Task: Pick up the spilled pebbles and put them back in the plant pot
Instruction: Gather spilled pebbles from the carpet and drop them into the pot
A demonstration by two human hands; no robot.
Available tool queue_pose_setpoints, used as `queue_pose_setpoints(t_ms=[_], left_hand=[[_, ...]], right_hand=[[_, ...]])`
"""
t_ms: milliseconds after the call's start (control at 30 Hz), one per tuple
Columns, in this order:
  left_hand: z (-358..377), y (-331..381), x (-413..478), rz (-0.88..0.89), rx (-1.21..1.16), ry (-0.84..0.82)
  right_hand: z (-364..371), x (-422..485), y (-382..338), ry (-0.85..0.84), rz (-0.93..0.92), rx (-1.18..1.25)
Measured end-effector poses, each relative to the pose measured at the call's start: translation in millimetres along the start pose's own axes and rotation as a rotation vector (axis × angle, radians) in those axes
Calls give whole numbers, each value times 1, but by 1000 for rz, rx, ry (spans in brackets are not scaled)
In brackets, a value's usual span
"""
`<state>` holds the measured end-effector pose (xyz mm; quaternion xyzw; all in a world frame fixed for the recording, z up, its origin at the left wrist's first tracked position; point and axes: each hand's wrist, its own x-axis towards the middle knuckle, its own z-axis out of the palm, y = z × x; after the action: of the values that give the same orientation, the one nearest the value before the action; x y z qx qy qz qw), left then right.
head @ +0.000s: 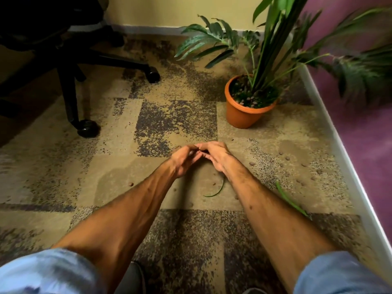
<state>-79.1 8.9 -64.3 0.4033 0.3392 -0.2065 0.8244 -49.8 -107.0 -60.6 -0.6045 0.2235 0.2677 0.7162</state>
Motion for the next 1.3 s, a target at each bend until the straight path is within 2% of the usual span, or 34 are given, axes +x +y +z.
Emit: queue_pose_setpoints(t_ms=[67,200,333,433,600,667,833,1067,1200,1300], left_hand=[[20,-2,9,-15,40,-2],[53,1,19,-73,21,-45],[86,13,22,-117,-55,-135],[114,32,25,-83,-124,-155],[160,70,27,-9,-192,-136],[177,81,26,26,-180,-115],[206,91,28,48,-184,-155],[222,91,14,39,-245,-365],[217,90,13,53,-285,-381],[211,90,18,83,-318,-324]], right_hand=[[-14,2,-7,67,-40,-73],[-48,6,-30,172,-93,-10],[-74,7,-60,163,-78,123],[-87,7,-88,153,-112,275],[-100,1,-137,176,-209,693],[-104,-1,-152,192,-230,769],[-106,-5,-176,211,-189,764],[-109,-11,-187,76,-236,868],[-112,-6,-185,80,-240,840],[-110,-9,-178,124,-260,834]])
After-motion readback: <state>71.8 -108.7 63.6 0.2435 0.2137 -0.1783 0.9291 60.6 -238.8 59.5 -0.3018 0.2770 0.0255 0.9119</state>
